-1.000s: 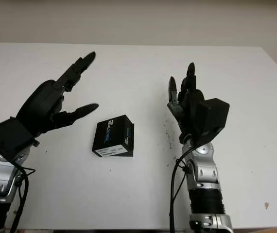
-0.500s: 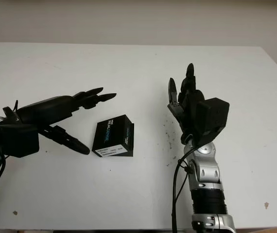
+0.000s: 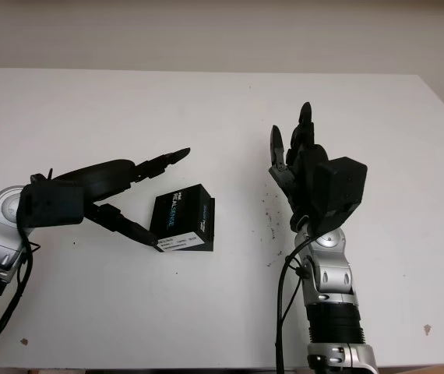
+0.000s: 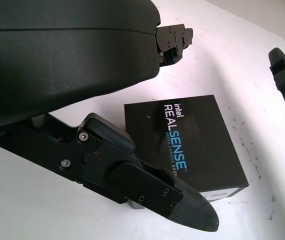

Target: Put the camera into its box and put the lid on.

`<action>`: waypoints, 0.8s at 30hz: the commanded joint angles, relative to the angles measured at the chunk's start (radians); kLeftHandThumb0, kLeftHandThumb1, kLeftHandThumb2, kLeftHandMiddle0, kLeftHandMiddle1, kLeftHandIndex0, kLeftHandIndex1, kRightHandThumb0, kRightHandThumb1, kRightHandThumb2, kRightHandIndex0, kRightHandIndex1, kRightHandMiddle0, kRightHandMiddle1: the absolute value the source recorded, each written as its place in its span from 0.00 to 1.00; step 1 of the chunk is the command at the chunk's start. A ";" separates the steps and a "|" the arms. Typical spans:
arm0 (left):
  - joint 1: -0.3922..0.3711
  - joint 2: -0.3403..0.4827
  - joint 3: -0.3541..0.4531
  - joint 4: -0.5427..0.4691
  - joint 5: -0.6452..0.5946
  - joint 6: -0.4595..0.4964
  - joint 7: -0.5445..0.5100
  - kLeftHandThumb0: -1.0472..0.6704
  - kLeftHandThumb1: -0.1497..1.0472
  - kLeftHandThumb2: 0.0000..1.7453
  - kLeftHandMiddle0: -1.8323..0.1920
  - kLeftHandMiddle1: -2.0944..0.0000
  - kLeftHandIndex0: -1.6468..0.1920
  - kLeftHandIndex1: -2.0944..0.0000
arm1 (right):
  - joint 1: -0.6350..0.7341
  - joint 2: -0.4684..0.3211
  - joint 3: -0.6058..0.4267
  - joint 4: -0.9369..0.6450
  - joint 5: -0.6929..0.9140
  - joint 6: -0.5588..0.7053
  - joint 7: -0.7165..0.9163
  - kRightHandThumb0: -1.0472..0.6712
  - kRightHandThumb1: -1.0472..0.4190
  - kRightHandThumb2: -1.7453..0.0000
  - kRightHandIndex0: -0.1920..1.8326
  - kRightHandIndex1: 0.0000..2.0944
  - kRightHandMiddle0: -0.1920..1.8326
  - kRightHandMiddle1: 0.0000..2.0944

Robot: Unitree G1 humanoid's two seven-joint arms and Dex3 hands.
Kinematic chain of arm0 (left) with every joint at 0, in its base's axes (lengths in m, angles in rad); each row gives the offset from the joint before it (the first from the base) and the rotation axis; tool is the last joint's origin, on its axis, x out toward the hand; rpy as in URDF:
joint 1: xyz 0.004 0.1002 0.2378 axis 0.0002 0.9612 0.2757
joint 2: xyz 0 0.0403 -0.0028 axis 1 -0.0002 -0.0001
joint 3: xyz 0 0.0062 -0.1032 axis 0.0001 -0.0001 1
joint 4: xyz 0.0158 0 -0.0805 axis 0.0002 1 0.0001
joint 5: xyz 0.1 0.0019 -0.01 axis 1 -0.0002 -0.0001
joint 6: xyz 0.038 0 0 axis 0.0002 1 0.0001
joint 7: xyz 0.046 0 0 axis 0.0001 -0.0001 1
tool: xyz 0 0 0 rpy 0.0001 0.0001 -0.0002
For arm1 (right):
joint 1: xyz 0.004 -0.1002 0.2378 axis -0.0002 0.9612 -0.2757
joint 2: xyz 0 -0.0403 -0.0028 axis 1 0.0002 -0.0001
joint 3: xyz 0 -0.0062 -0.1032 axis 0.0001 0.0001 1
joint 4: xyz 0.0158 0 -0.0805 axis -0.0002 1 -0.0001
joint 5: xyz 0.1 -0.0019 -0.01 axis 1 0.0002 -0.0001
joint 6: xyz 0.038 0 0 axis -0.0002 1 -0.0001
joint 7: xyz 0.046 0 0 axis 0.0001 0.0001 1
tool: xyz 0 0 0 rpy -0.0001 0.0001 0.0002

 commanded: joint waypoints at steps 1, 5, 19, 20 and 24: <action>0.001 -0.007 -0.008 -0.026 0.001 0.015 0.008 0.07 0.88 0.03 0.98 0.97 1.00 1.00 | -0.007 -0.010 -0.004 -0.004 0.002 0.001 0.004 0.29 0.00 0.68 0.00 0.01 0.00 0.02; 0.019 -0.011 -0.019 -0.058 0.010 0.043 0.007 0.07 0.88 0.03 0.98 0.97 1.00 1.00 | -0.006 -0.015 -0.005 0.000 0.001 -0.006 0.011 0.29 0.00 0.68 0.00 0.01 0.00 0.02; 0.124 0.022 -0.037 -0.229 0.073 0.028 0.039 0.07 0.88 0.03 0.93 0.96 0.98 0.98 | -0.008 -0.016 -0.009 -0.001 0.007 -0.013 0.021 0.30 0.00 0.68 0.00 0.00 0.00 0.00; 0.135 0.027 -0.035 -0.250 0.077 0.031 0.039 0.06 0.88 0.03 0.93 0.96 0.98 0.98 | -0.008 -0.016 -0.009 -0.002 0.006 -0.012 0.018 0.30 0.00 0.68 0.00 0.00 0.00 0.00; 0.184 0.037 -0.024 -0.332 0.105 0.064 0.057 0.06 0.88 0.03 0.93 0.96 0.97 0.98 | -0.009 -0.017 -0.006 -0.005 0.001 -0.005 0.012 0.30 0.00 0.67 0.00 0.00 0.01 0.01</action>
